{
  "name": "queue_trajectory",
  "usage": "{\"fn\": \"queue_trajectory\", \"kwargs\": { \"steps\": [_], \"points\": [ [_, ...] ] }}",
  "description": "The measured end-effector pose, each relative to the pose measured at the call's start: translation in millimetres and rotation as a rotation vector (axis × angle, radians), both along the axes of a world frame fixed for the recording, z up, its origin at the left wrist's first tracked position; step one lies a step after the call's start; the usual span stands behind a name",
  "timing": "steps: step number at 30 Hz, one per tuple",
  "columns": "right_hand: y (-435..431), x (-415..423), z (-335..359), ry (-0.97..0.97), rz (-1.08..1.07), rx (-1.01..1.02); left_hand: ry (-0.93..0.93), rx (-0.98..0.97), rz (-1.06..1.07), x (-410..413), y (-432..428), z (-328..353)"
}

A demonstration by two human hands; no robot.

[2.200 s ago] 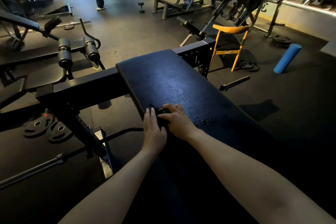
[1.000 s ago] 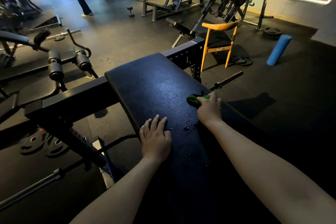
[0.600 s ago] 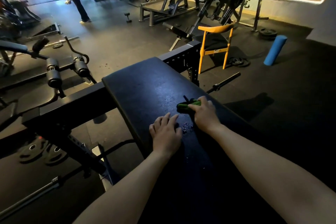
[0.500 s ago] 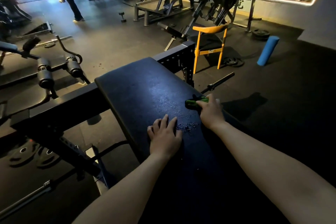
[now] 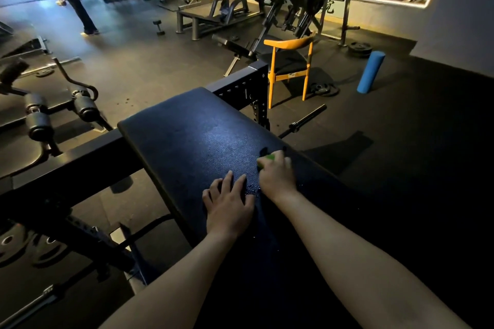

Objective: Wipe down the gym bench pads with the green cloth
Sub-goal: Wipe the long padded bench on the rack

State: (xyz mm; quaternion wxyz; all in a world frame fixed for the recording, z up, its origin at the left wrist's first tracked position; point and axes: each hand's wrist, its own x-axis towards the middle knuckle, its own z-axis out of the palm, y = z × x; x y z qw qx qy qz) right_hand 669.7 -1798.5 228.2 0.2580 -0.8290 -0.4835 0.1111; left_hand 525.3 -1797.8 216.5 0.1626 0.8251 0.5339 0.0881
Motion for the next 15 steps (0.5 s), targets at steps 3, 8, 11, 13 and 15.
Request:
{"fn": "queue_trajectory", "kwargs": {
  "steps": [3,8,11,13,15],
  "points": [
    [-6.1,-16.8,3.6,0.019,0.206,0.017,0.008,0.010,-0.015,-1.3,1.6,-1.2],
    [-11.3,34.1,11.3,-0.096,-0.050,0.093,-0.009,0.023,-0.016,-1.3,0.7,-0.8],
    [-22.9,70.4,8.7,-0.095,-0.297,-0.027,-0.012,0.031,-0.015,-2.1,0.5,-2.9],
    [-29.2,75.4,4.0,-0.036,-0.312,-0.088,-0.013,0.031,-0.021,-1.8,0.6,-2.9],
    [-29.7,63.4,1.1,-0.010,-0.271,-0.061,-0.010,0.034,-0.020,-1.0,0.9,-3.4]
  ]
}}
